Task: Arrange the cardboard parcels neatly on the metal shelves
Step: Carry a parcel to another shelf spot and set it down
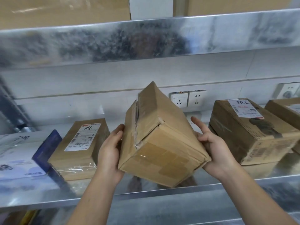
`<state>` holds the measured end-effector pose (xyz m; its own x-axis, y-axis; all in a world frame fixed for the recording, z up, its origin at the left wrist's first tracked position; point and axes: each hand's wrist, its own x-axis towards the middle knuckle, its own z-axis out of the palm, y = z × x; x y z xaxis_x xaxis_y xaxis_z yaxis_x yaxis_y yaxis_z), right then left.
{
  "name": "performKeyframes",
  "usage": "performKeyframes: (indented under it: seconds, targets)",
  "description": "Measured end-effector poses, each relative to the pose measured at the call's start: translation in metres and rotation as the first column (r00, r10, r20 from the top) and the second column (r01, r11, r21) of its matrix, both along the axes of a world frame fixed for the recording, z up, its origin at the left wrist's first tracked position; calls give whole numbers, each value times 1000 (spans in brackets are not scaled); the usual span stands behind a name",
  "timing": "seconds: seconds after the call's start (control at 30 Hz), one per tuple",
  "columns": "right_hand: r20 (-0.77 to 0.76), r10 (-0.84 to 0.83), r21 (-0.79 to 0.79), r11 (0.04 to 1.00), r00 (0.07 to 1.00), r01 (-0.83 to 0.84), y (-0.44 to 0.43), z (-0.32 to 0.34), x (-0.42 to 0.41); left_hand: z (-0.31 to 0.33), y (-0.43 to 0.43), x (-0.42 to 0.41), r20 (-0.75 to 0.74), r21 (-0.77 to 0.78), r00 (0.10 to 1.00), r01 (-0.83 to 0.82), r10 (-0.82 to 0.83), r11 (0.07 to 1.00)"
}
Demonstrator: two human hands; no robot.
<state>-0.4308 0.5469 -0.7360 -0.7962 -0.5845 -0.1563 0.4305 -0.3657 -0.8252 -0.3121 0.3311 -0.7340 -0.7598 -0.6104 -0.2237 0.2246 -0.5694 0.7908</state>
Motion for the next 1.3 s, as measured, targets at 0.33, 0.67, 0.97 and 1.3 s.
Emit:
performKeyframes:
  seconds: [0.33, 0.67, 0.97, 1.3]
  targets:
    - [45, -52, 228, 973, 998, 41, -10, -15, 8, 10, 16, 6, -92, -17, 992, 86, -87, 996]
    - [-2, 0, 276, 961, 1000, 1, -21, -25, 21, 19, 41, 11, -170, -30, 956, 238, -239, 971]
    - [-31, 63, 326, 944, 998, -49, -21, -29, 24, 14, 37, 12, -97, -71, 960, 255, -261, 964]
    - [-233, 135, 476, 879, 963, -8, -15, -1, 8, 17, 24, 5, -108, -151, 975, 177, -194, 973]
